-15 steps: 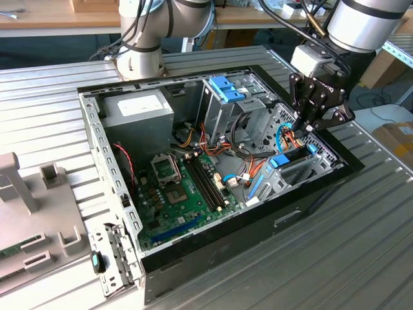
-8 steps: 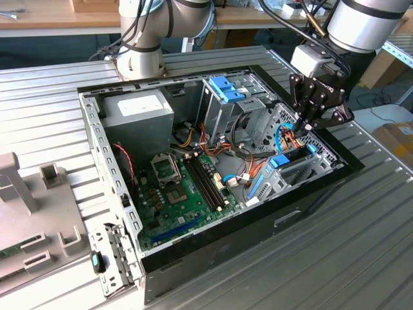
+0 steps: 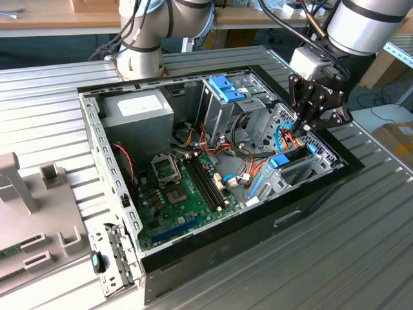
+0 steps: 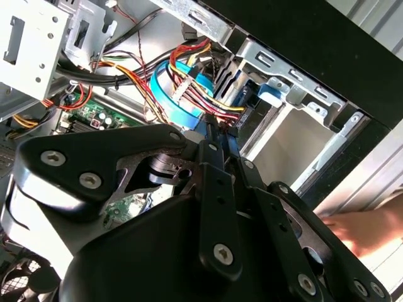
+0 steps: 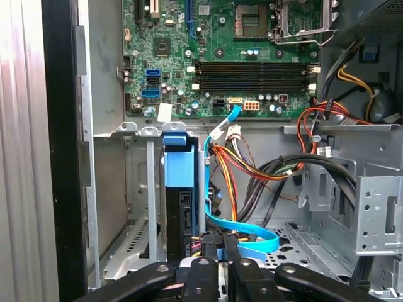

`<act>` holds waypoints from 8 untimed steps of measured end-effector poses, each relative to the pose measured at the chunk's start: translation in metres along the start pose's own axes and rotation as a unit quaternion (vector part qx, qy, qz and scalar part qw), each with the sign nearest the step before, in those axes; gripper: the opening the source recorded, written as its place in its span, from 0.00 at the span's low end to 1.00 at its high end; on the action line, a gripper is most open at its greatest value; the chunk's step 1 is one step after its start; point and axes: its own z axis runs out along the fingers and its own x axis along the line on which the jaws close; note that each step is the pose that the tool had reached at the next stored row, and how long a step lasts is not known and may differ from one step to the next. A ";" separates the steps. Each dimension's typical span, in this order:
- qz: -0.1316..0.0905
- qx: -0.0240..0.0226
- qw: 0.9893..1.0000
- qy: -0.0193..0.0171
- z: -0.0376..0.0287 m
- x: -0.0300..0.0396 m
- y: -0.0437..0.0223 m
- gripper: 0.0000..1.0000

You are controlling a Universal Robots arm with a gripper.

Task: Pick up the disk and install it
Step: 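Insert the second disk wire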

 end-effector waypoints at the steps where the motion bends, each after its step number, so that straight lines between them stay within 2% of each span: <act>1: 0.000 0.000 1.000 -0.004 0.0001 0.0016 0.0001 0.16; 3: 0.000 0.002 1.000 -0.008 0.0000 0.0091 0.0014 0.16; 5: 0.000 0.004 1.000 -0.009 0.0000 0.0113 0.0040 0.16; 7: 0.000 0.009 1.000 -0.012 0.0012 0.0140 0.0096 0.16; 8: -0.001 0.009 1.000 -0.012 0.0010 0.0142 0.0102 0.16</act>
